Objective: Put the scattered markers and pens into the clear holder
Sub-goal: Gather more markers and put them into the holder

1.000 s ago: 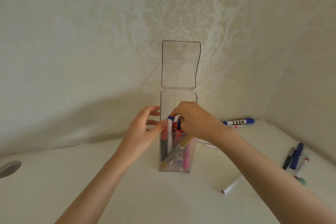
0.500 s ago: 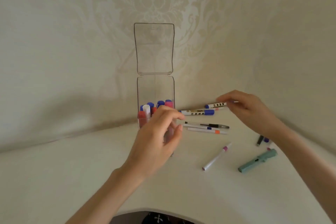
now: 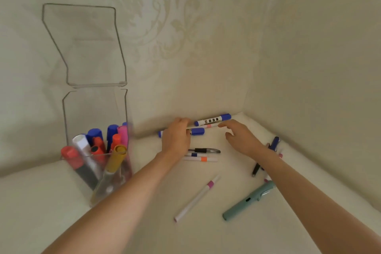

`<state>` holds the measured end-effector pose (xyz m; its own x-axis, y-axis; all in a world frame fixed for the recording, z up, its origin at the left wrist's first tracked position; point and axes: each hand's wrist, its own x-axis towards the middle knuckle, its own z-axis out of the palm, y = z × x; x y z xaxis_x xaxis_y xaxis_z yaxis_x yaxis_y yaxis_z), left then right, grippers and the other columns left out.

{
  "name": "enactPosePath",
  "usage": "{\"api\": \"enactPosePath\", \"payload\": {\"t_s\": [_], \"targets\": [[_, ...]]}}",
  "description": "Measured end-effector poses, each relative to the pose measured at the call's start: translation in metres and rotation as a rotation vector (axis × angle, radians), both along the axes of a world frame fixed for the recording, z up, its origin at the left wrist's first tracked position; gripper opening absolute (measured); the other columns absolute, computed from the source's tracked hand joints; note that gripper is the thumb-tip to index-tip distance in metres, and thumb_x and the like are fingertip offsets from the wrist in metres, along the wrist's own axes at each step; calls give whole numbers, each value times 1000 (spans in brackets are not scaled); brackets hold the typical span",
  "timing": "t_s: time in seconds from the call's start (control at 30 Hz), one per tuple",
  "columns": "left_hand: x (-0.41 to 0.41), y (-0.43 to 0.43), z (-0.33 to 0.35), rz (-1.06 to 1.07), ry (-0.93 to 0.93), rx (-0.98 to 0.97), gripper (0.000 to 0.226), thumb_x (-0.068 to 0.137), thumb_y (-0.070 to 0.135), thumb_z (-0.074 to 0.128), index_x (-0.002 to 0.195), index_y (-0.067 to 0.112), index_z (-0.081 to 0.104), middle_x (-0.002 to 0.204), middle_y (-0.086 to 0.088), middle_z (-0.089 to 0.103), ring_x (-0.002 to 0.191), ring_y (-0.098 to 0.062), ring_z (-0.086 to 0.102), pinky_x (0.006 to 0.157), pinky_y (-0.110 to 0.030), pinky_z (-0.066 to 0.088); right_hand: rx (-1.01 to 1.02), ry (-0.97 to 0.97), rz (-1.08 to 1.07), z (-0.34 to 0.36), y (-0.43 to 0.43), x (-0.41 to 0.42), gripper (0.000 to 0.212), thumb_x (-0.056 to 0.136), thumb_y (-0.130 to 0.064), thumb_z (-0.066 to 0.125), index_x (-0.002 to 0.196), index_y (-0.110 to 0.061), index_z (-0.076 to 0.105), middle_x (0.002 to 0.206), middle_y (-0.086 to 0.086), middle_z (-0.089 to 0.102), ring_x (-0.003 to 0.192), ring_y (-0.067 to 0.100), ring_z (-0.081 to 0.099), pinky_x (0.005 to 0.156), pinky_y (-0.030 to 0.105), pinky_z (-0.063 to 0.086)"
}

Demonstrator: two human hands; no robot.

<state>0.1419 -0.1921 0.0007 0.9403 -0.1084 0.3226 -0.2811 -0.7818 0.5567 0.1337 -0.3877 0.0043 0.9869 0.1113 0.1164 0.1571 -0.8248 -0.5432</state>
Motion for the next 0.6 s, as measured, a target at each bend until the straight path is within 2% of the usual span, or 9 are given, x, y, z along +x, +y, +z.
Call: {"api": "enactPosePath", "payload": {"t_s": [0.07,0.17,0.27,0.33,0.4,0.47,0.6], "targets": [[10,-3,-6,42,26,80,37,90,7,47,126,16,51,128,-7,53,117,-26,50,96,-36,38,-23,-13,18,-4,3,18,44,90,2,38,131,-12,46,137,9,47,123,23,44,91,15,27],[17,-2,-14,88,36,203,35,91,15,49,125,18,52,125,-6,54,117,-25,48,96,-34,34,-62,-44,33,-7,5,36,53,85,10,34,134,-8,43,137,12,47,126,28,41,100,20,27],[17,-2,-17,109,21,216,29,91,18,50,119,19,56,120,-6,55,113,-24,49,93,-32,33,-124,-12,41,-8,2,50,59,82,12,35,138,-8,37,140,14,43,130,29,38,108,29,27],[17,-2,-16,110,24,213,26,91,18,50,116,19,58,118,-6,55,111,-24,50,92,-32,33,-203,-26,26,-12,1,58,60,81,10,37,138,-9,37,139,14,42,127,30,38,107,32,30],[15,-1,-16,101,36,199,23,91,17,51,113,18,59,118,-6,54,110,-24,49,93,-32,32,-342,-103,-30,-15,0,63,51,82,6,41,131,-9,45,129,15,44,117,32,39,98,34,34],[12,0,-14,88,33,164,21,90,16,52,110,16,58,118,-7,52,109,-24,49,94,-32,31,-483,-184,-70,-17,-4,63,36,85,0,44,119,-7,52,120,16,45,110,32,40,91,34,32],[0,-1,-2,32,-71,132,18,90,10,52,108,10,54,111,-9,54,98,-29,53,80,-33,37,-496,-256,-118,-12,-12,53,20,92,-10,46,109,-1,52,111,20,53,105,34,45,89,35,30]]}}
